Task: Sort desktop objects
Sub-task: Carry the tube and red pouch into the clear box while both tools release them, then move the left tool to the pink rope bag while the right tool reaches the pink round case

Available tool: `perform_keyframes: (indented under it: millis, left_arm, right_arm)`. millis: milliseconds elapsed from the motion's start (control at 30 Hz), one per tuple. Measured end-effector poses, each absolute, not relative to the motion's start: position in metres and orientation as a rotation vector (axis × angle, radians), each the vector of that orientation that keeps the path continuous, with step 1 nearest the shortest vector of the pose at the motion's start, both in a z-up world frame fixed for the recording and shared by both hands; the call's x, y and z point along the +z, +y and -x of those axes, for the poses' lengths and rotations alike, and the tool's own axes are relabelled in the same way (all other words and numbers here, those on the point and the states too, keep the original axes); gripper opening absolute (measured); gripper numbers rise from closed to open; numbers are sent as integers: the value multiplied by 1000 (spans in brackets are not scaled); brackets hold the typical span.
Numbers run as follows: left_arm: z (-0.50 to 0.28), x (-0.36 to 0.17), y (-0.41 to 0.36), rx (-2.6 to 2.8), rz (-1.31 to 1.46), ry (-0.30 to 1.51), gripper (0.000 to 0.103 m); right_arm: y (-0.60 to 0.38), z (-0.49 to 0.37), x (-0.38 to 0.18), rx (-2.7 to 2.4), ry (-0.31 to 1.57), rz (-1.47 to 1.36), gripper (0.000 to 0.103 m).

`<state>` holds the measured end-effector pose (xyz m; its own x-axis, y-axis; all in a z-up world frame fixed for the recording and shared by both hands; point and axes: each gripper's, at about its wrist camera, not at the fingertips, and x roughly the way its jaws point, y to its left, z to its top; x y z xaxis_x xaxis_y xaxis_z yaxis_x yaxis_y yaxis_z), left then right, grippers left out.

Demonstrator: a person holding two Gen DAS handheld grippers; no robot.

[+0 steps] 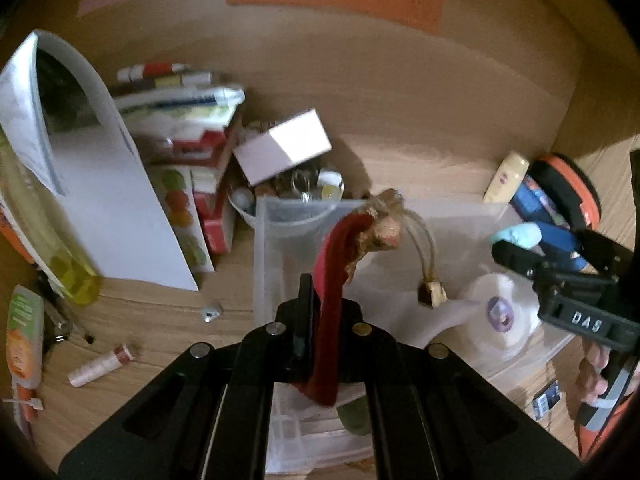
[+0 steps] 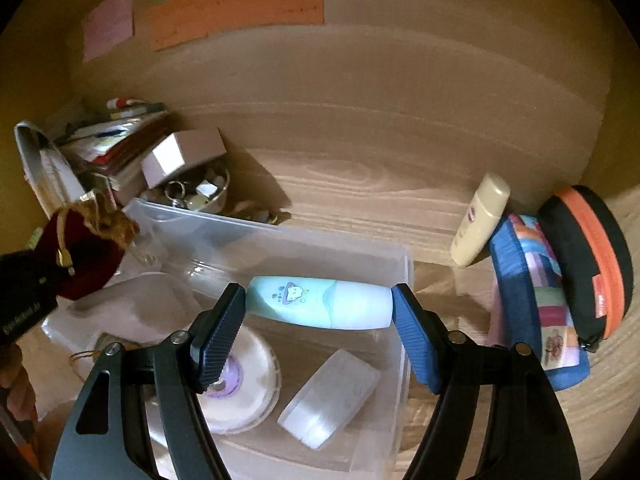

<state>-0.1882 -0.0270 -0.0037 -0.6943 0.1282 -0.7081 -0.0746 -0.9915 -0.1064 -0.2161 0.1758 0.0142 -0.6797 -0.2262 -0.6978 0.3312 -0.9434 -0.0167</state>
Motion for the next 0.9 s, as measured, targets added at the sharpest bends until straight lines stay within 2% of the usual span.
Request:
perform_keyframes:
  millis: [167,433,500,567,600,633,833,900]
  left_arm:
    - [189,-8,-23,2756,1197,-99,6]
    - [179,1,-31,2740,1148,-144,35]
    - [175,6,-31,2763,1115,-133,48]
    - [171,10,-32,2760,1089,-133,49]
    - [172,11,-30,2757,1083,-134,51]
    - [171,12,-29,2758,1078,-134,53]
    - [157,26,-32,2767,1038,-143,67]
    - [148,32,-35,2761,1021,-149,77]
  right_arm:
    - [172,225,7,-2615,209,-1096,71]
    - [164,222,5,-2613,256,-1108,71]
    - [165,222,7,-2604,241,-1121,72]
    - [166,220,8,-2598,226,-1133,76]
    - [167,219,9,-2604,226,-1137,83]
    - [166,218,10,-2612,229,-1136,85]
    - [163,198,16,-2634,292,-1097,85]
    - [165,190,19,-2639,299,-1085,85]
